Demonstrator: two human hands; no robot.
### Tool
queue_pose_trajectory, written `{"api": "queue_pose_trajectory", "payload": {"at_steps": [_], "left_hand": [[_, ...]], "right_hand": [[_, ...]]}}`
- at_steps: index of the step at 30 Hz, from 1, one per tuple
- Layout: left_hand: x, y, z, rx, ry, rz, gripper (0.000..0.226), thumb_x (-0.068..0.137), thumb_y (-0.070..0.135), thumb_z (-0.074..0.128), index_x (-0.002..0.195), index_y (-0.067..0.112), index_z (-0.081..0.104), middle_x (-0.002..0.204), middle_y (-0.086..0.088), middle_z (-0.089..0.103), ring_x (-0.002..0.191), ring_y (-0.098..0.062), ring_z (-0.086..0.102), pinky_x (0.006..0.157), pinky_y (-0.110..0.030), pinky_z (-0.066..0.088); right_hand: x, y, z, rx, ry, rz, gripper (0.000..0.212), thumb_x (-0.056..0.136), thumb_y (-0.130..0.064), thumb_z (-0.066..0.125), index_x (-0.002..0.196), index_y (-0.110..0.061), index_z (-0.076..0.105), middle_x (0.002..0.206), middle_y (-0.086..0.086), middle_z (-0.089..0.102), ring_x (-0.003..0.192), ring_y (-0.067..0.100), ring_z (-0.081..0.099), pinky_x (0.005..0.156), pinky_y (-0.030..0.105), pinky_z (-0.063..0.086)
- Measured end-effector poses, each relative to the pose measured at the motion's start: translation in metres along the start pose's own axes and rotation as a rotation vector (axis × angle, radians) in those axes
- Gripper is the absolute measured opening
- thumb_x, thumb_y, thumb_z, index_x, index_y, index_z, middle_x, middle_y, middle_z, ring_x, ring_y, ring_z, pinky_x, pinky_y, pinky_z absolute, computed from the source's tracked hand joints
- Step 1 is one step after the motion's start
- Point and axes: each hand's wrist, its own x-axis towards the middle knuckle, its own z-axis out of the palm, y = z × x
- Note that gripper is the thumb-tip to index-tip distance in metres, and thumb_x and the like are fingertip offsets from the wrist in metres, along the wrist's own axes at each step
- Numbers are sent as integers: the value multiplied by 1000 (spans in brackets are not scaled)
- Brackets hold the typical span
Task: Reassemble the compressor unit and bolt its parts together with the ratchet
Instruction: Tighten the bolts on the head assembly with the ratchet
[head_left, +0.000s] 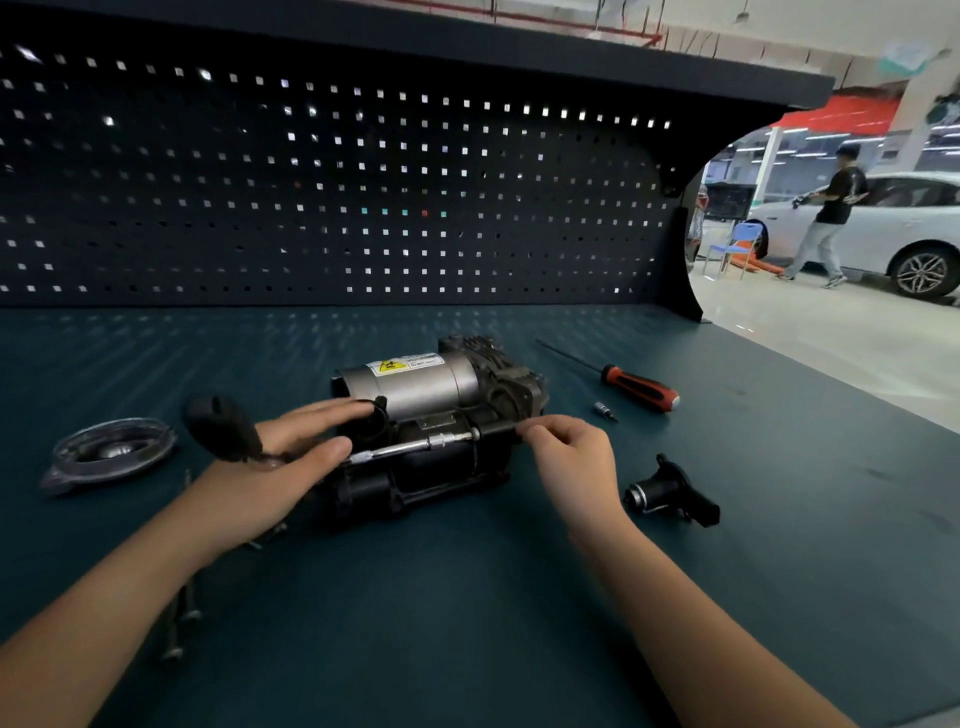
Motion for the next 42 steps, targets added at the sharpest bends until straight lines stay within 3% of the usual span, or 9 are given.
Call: {"api": "queue_pose_trajectory", "payload": {"at_steps": [3,7,11,15,20,27,34,37,42], "left_hand": [[1,-5,2,-80,38,-58,31,91,14,55,101,41,66,121,34,50,97,20,50,68,-15,52],[-1,-6,3,-17,45,-6,27,86,12,62,92,37,67,102,21,64,83,13,59,66,-10,49],[-3,-1,2,65,48,89,36,82,8,66,87,44,65,91,22,66,79,11,59,69,-1,40],[-3,-1,5,143,103,138,41,80,6,68,86,46,61,91,21,65,78,3,60,67,-1,40],[-4,-2,-4,70,96,103,35,77,-3,69,76,33,71,79,14,71,67,9,60,67,-2,41],[-13,-4,-17,82,57,109,44,76,-3,68,80,41,69,86,19,70,73,8,62,71,-4,44],[-14,-1,-15,72,47,117,46,78,-5,66,84,40,67,74,21,67,61,7,57,62,-4,42],[-14,-2,-14,81,59,124,46,78,-5,67,82,41,66,81,18,67,63,6,57,63,-5,43],[-13,-4,-15,101,52,123,44,78,-3,67,83,41,66,80,21,67,65,7,58,64,-5,43]], "right_hand": [[2,-3,-3,-84,24,-55,33,86,-8,53,65,-32,60,80,-12,59,61,-5,52,52,3,35],[12,-10,-4,-297,49,-310,15,89,-11,56,93,-17,69,106,-8,51,102,5,48,78,-8,23],[23,-9,-2,-616,-192,-438,29,96,-26,47,113,-13,67,141,-4,40,131,14,32,100,20,28],[26,-9,-8,-758,-248,-411,43,98,-36,38,96,-9,72,144,-15,37,114,13,49,81,29,44],[27,-7,-22,-711,-240,-415,50,99,-30,38,68,1,61,138,-12,49,102,12,58,73,26,38],[30,-4,-37,-543,-280,-413,20,91,-14,55,99,-7,72,118,-4,61,109,5,51,80,-8,24],[32,-6,-37,-798,-538,-430,35,78,-25,68,112,-21,67,155,-11,8,140,12,12,113,37,21],[29,-3,-36,-892,-514,-487,39,78,-38,70,113,-22,67,156,-10,1,140,12,17,112,37,23],[28,0,-31,-772,-331,-523,16,84,-26,68,94,-16,75,151,-4,29,133,14,34,102,23,27]]}}
